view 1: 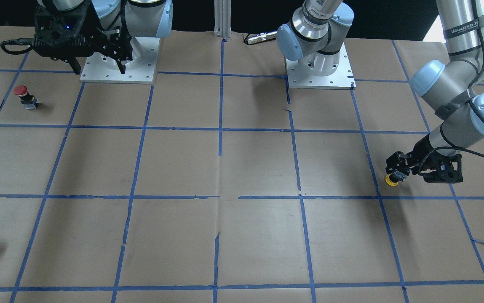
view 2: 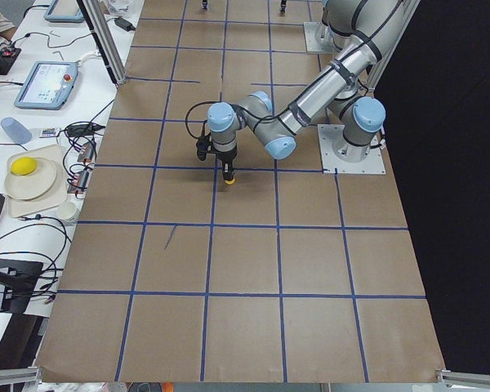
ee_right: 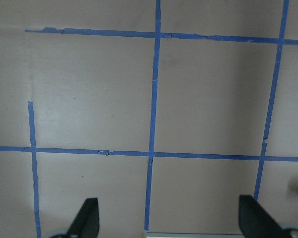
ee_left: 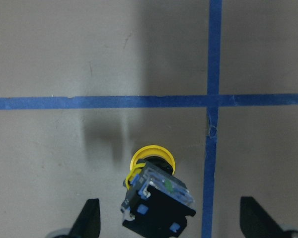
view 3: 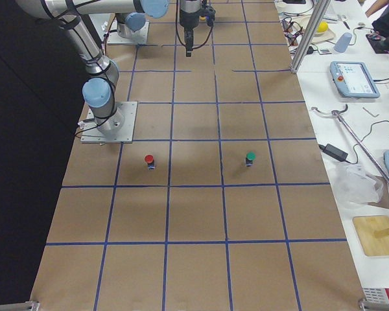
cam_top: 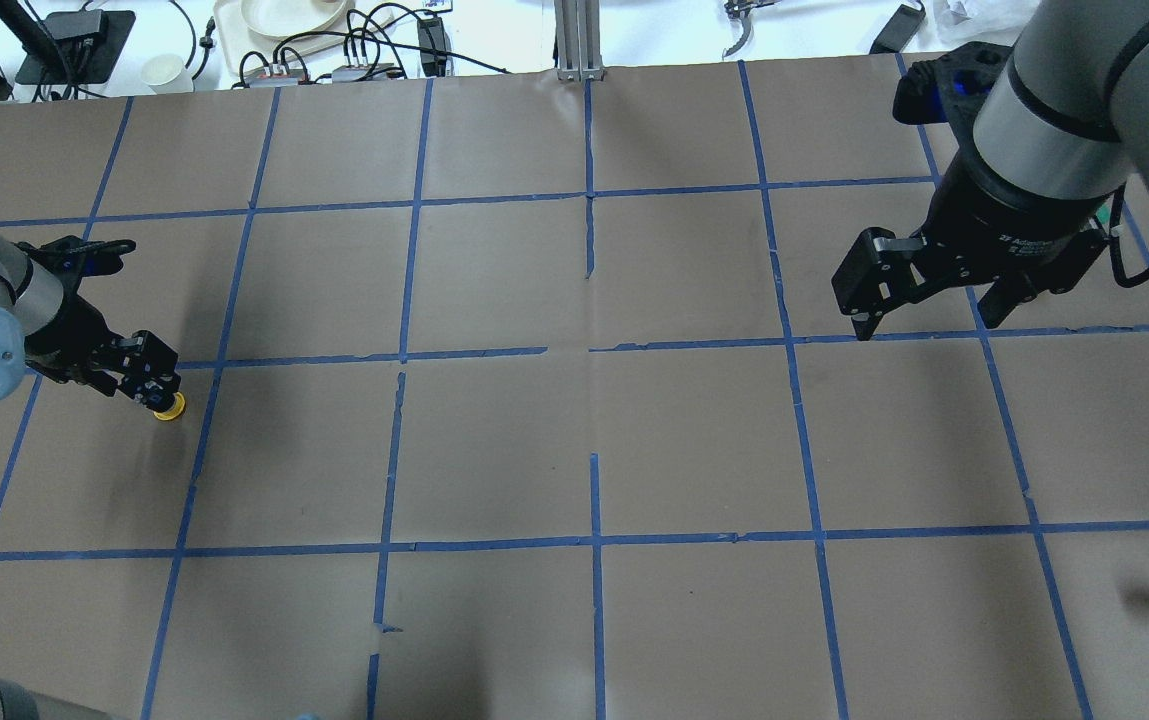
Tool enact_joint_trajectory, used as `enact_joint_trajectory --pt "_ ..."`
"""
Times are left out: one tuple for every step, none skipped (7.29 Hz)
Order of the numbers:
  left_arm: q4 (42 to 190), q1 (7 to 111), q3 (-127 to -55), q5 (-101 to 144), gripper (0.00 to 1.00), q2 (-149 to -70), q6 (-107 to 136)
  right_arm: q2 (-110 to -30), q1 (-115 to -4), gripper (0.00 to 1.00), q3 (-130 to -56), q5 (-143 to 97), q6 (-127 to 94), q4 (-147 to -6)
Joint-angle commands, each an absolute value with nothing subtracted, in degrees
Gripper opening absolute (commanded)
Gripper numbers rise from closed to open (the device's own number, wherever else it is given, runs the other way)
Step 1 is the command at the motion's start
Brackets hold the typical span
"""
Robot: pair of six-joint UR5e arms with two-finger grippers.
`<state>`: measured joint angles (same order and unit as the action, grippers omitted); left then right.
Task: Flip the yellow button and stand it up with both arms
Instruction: 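Close the left gripper on the yellow button's black base and lift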
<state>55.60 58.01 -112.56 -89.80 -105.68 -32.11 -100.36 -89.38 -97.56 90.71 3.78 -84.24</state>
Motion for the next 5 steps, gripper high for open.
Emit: enact_joint_trajectory --pt "54.0 58.0 -112.6 -91.4 0.1 -105.6 -31.6 -100.3 -89.4 1.0 -97.5 90.5 2.8 -84.2" --pt "53.9 58.0 -112.6 -91.4 0.04 -105.6 -31.5 -100.3 -89.4 1.0 -97.5 90.1 -1.6 -84.1" --pt "53.8 58.0 -112.5 -91.2 0.03 -105.1 -31.2 -100.2 -89.4 1.0 -97.4 87.7 -4.9 -84.1" --pt "54.1 58.6 -112.4 -90.7 0.03 -104.6 -30.2 -100.1 -89.4 1.0 -96.4 86.1 -8.2 -84.2" --pt "54.6 60.7 -112.4 -87.0 0.03 -103.4 -28.3 -100.1 -89.4 1.0 -96.3 82.3 -15.2 -84.2"
